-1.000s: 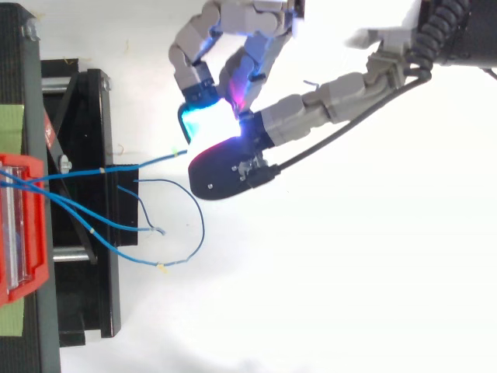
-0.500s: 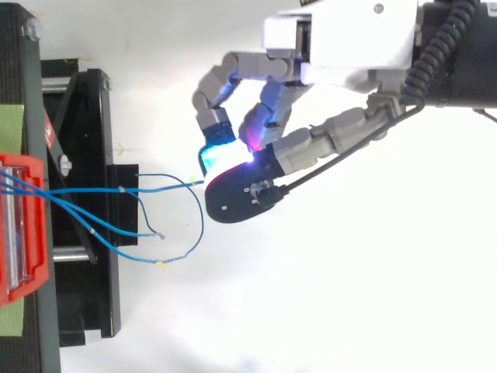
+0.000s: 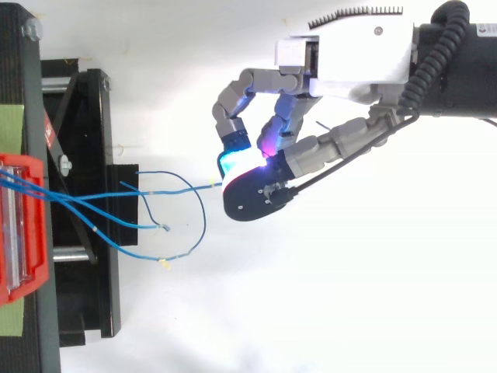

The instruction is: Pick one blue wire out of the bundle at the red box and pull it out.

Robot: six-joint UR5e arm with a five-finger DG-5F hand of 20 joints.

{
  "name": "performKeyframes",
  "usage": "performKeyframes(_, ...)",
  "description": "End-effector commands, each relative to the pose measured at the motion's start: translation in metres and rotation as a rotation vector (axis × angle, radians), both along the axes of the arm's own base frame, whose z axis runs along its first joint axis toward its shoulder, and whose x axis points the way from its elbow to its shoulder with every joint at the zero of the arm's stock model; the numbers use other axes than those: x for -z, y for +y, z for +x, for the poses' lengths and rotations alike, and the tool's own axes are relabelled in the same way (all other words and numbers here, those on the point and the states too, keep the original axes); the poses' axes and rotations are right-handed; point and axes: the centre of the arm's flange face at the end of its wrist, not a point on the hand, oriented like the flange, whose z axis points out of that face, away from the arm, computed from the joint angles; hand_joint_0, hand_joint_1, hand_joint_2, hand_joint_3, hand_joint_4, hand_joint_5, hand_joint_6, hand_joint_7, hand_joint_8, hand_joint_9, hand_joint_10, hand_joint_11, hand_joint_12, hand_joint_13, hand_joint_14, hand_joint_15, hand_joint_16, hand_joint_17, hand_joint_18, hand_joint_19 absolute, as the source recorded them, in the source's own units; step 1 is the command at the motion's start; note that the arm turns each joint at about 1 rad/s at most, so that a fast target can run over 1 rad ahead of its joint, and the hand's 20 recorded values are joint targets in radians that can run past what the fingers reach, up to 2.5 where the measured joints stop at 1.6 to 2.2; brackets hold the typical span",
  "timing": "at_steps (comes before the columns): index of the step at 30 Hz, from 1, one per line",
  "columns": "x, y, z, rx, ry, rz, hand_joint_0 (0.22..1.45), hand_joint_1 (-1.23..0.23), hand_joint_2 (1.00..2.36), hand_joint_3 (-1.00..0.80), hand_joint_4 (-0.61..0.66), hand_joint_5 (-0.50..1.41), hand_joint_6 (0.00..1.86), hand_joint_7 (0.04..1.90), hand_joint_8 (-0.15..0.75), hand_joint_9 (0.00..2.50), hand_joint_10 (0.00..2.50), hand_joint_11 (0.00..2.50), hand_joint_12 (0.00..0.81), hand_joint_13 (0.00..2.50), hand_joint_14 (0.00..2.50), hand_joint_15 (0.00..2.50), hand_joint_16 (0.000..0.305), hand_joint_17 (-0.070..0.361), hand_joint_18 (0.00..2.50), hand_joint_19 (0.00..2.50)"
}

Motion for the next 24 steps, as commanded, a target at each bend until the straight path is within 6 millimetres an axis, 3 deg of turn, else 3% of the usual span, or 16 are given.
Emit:
performKeyframes(1, 0.029, -0.001, -0.015, 0.0, 0.036, -0.002, 0.63, -0.76, 1.02, 0.12, 0.0, -0.1, 0.94, 1.32, 0.411, 1.16, 0.01, 0.69, 0.463, 0.95, 0.02, 0.65, 0.067, 0.151, 0.79, 0.51)
performKeyframes(2, 0.044, -0.001, -0.022, 0.0, 0.056, -0.002, 0.62, -0.76, 1.03, 0.11, 0.0, -0.1, 0.94, 1.32, 0.41, 1.16, 0.01, 0.68, 0.464, 0.95, 0.02, 0.66, 0.067, 0.152, 0.79, 0.51)
performKeyframes(6, 0.071, -0.001, -0.039, 0.0, 0.094, -0.004, 0.62, -0.76, 1.04, 0.1, 0.0, -0.1, 0.94, 1.32, 0.41, 1.15, 0.02, 0.67, 0.467, 0.95, 0.02, 0.65, 0.068, 0.152, 0.79, 0.5)
performKeyframes(10, 0.107, -0.002, -0.069, 0.004, 0.161, -0.002, 0.63, -0.76, 1.01, 0.11, 0.01, -0.1, 0.94, 1.31, 0.409, 1.13, 0.02, 0.67, 0.468, 0.93, 0.02, 0.65, 0.067, 0.152, 0.78, 0.51)
performKeyframes(12, 0.086, 0.001, -0.076, -0.003, 0.157, 0.0, 0.63, -0.76, 1.0, 0.1, 0.01, -0.1, 0.94, 1.3, 0.408, 1.13, 0.02, 0.67, 0.469, 0.93, 0.02, 0.65, 0.067, 0.152, 0.78, 0.51)
performKeyframes(14, 0.078, 0.001, -0.077, -0.007, 0.151, -0.004, 0.63, -0.76, 1.0, 0.1, 0.01, -0.1, 0.94, 1.3, 0.407, 1.13, 0.02, 0.68, 0.468, 0.93, 0.02, 0.65, 0.067, 0.151, 0.78, 0.51)
performKeyframes(24, 0.074, 0.005, -0.067, -0.021, 0.071, 0.003, 0.63, -0.76, 1.0, 0.1, 0.02, -0.11, 0.94, 1.31, 0.406, 1.13, 0.02, 0.67, 0.471, 0.93, 0.02, 0.65, 0.067, 0.152, 0.78, 0.51)
